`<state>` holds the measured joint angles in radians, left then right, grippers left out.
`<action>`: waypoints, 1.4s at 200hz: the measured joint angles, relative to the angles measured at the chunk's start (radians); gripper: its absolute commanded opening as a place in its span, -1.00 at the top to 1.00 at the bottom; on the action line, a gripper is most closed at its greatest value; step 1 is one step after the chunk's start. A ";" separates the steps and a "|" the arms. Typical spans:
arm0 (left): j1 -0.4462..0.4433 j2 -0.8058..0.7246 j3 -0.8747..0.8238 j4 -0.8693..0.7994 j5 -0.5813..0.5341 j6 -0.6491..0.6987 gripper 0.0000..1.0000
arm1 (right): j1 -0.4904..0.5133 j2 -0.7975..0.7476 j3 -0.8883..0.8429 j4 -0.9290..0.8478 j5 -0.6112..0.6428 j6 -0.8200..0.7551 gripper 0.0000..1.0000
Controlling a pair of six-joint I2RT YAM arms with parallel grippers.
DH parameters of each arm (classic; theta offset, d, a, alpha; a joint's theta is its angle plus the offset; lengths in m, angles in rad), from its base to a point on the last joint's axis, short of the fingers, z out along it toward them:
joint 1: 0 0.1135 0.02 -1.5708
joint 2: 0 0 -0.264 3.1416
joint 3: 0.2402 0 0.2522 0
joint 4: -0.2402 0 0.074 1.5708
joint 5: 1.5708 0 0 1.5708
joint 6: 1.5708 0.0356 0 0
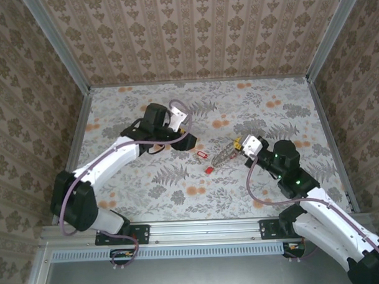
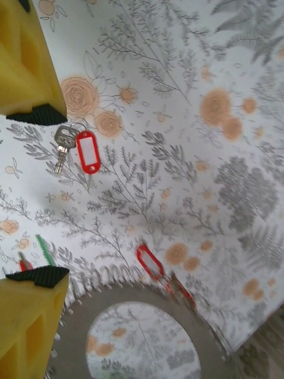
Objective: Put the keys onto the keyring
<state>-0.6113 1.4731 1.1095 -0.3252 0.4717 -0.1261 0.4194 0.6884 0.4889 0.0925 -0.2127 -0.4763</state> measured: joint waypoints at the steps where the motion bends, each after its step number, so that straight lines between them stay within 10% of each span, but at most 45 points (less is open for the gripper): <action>1: -0.002 0.006 0.004 -0.002 -0.003 -0.005 -0.08 | -0.002 0.000 0.002 -0.002 0.002 0.000 1.00; 58: -0.045 0.229 0.041 -0.086 -0.136 -0.267 0.07 | -0.063 -0.009 0.091 -0.112 0.085 0.001 1.00; 191: 0.017 0.539 0.227 -0.163 -0.003 -0.321 0.29 | -0.063 -0.026 0.129 -0.233 0.035 0.008 1.00; 280: 0.003 0.556 0.244 -0.200 0.033 -0.314 0.80 | -0.063 -0.027 0.132 -0.225 0.018 0.016 1.00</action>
<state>-0.6083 2.0289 1.3533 -0.5247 0.5049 -0.4400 0.3569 0.6617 0.6212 -0.1326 -0.1951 -0.4603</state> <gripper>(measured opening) 0.101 0.054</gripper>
